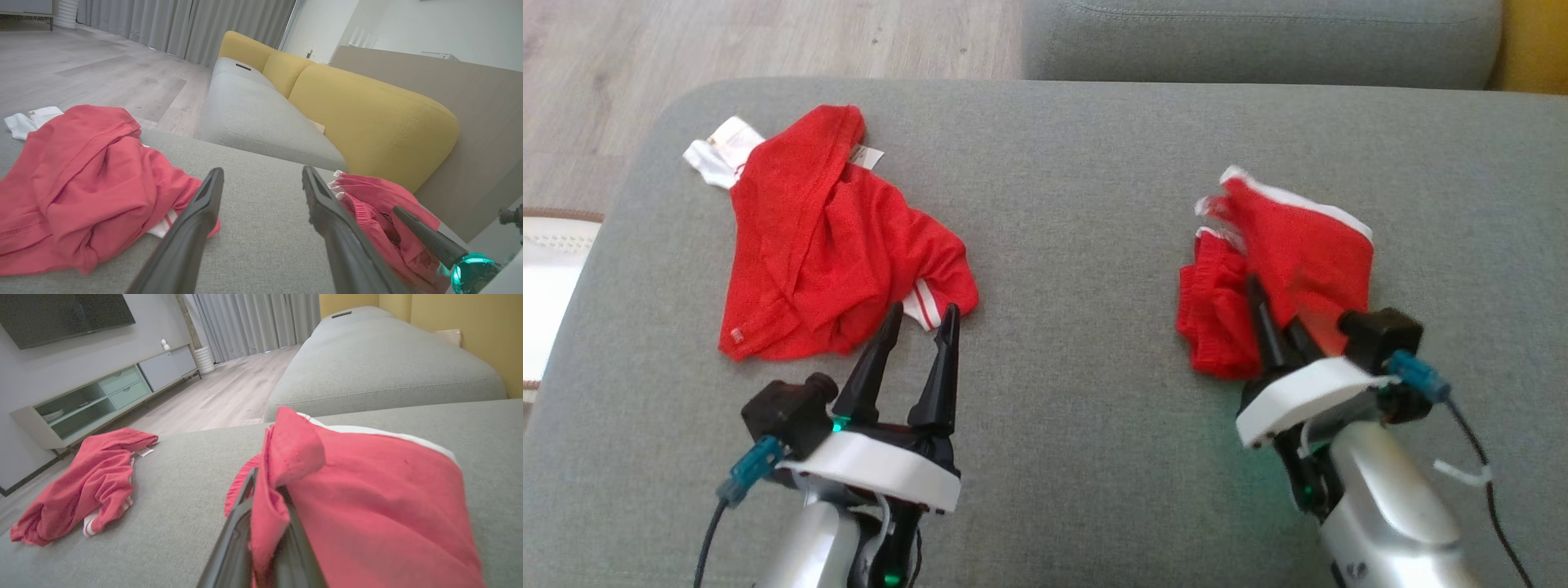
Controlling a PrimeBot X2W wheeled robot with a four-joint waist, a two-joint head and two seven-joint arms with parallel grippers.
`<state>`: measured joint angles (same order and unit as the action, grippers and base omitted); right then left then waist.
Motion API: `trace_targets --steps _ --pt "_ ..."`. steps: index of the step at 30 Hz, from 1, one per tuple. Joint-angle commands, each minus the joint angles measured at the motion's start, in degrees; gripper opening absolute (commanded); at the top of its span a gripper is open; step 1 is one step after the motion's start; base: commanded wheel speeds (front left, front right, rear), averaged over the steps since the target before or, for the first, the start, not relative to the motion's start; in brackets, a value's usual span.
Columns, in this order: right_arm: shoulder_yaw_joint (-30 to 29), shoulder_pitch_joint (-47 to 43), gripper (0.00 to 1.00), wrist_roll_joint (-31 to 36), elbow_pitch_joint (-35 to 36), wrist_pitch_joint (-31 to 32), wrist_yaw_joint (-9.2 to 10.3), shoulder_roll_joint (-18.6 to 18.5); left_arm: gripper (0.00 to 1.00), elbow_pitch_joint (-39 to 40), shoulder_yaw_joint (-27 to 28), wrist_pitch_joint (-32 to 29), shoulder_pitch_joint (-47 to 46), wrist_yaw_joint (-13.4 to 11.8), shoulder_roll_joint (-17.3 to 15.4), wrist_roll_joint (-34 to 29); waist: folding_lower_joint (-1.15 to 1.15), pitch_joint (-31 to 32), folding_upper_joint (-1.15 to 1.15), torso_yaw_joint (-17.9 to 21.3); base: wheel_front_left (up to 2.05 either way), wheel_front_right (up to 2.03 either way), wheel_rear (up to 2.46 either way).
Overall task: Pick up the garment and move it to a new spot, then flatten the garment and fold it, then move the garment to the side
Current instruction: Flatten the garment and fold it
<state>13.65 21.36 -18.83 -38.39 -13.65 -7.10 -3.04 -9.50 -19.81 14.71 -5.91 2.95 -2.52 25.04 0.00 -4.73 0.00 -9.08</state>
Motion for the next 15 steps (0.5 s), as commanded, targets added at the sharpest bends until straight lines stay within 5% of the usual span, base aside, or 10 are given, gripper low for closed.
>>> trace_targets --steps 1,14,15 --pt "1.8 0.8 0.0 0.7 2.3 0.1 -0.39 0.2 1.0 2.0 1.8 0.3 -1.3 -0.2 -0.4 0.4 0.0 0.0 0.0 0.1 0.0 0.0 0.0" --pt "8.7 -1.9 0.0 2.0 3.8 4.9 -0.39 0.2 1.0 1.9 1.8 0.3 -1.4 -0.3 -0.4 0.4 0.0 -0.5 0.0 1.1 0.0 0.0 0.0" --pt "9.4 -2.0 0.78 1.9 3.5 5.3 -0.39 0.2 1.0 1.9 1.9 0.3 -1.4 -0.3 -0.4 0.3 0.0 -0.5 0.0 1.2 0.0 0.0 0.0"
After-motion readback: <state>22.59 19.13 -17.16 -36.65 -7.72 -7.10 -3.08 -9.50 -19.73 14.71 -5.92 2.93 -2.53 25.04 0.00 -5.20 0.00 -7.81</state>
